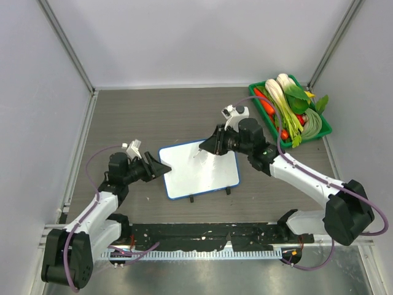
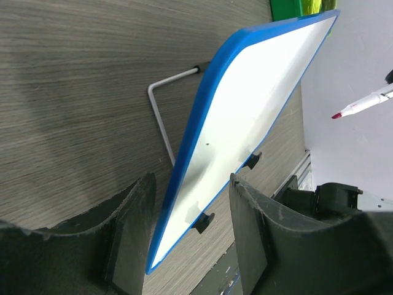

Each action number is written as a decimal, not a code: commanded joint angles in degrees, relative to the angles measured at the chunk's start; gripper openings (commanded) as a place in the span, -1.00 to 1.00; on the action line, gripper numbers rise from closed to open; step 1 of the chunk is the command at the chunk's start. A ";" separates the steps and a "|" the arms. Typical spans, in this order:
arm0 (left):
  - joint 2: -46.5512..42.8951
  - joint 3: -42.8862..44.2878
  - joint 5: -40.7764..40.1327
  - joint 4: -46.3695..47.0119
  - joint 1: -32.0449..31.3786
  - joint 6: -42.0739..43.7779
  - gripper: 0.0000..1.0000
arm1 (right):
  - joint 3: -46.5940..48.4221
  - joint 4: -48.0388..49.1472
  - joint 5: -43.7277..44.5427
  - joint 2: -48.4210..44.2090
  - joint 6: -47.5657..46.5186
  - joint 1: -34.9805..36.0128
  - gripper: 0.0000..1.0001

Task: Write a sentence on the whiteboard
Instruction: Write with the whiteboard marker on the whiteboard.

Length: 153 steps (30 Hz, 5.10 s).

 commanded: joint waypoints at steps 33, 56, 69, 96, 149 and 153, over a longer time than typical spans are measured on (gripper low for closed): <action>-0.98 -5.55 5.54 12.13 -0.19 6.38 -0.81 | 8.60 6.21 21.62 6.86 -6.48 13.62 -0.97; -0.64 -5.20 4.75 11.07 -0.10 6.74 -1.00 | 9.13 8.41 30.50 9.67 -9.20 17.58 -0.97; -0.37 -5.20 4.75 11.16 -0.10 6.56 -1.00 | 10.01 7.45 32.43 11.78 -9.11 17.85 -0.97; -0.81 -5.29 4.66 11.07 -0.10 6.56 -1.00 | 7.28 3.67 31.64 12.13 -8.94 19.08 -0.97; -0.46 -5.20 4.66 11.33 -0.10 6.56 -1.00 | 9.04 6.57 26.81 12.57 -5.87 19.43 -0.97; -0.63 -5.29 4.57 11.25 -0.10 6.65 -1.00 | 8.78 7.71 25.32 11.96 -4.46 19.43 -0.97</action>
